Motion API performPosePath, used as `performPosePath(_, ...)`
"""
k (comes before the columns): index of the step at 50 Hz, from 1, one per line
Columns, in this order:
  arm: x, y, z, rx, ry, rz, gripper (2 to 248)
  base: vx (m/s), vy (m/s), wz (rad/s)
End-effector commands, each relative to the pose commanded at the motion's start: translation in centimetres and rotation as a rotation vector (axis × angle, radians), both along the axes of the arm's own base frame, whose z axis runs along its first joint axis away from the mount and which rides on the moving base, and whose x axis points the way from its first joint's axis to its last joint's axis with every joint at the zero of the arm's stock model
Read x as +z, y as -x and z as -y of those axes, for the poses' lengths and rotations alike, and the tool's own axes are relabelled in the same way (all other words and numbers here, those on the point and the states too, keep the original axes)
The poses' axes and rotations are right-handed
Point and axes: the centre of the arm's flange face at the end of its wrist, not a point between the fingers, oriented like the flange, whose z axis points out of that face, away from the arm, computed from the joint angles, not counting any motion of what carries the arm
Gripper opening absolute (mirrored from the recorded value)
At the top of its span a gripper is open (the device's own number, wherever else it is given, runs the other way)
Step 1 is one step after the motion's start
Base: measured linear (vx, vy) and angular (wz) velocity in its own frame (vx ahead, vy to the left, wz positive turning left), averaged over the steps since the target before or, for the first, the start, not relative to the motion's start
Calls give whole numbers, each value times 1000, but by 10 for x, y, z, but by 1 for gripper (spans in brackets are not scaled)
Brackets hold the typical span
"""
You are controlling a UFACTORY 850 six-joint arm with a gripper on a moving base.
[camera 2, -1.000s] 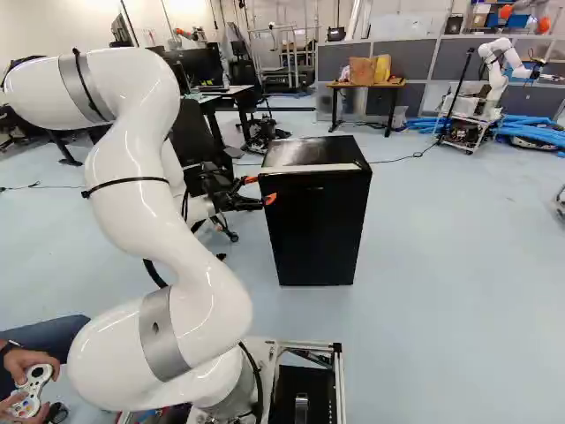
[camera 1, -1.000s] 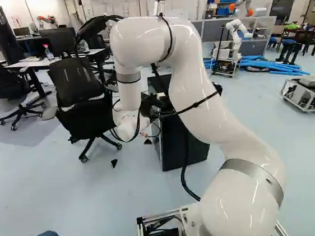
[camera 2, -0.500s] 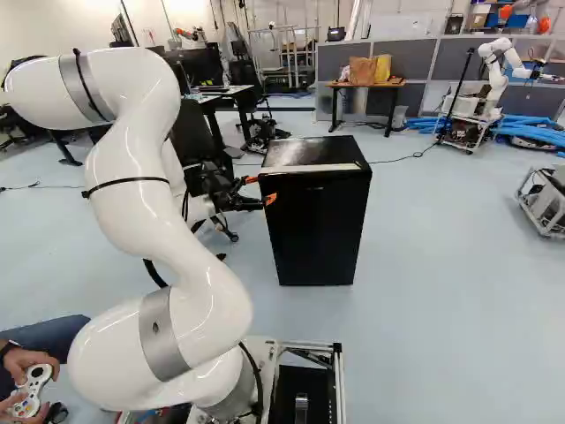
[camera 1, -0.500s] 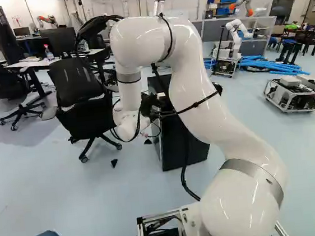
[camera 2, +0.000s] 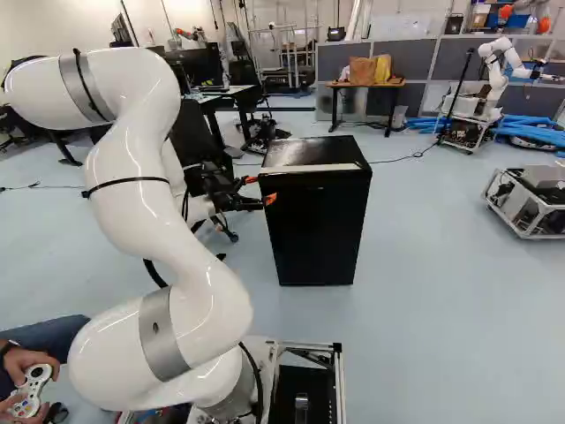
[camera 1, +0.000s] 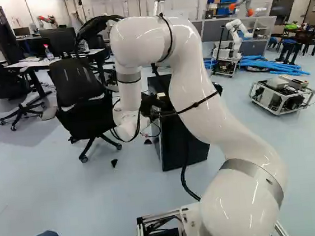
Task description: Grab a drink from the fridge
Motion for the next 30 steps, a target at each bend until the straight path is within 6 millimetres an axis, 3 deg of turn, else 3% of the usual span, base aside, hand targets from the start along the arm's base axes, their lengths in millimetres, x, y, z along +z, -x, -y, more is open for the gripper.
performPosePath(30,2,8,1,4,23,5,247,0,0,0)
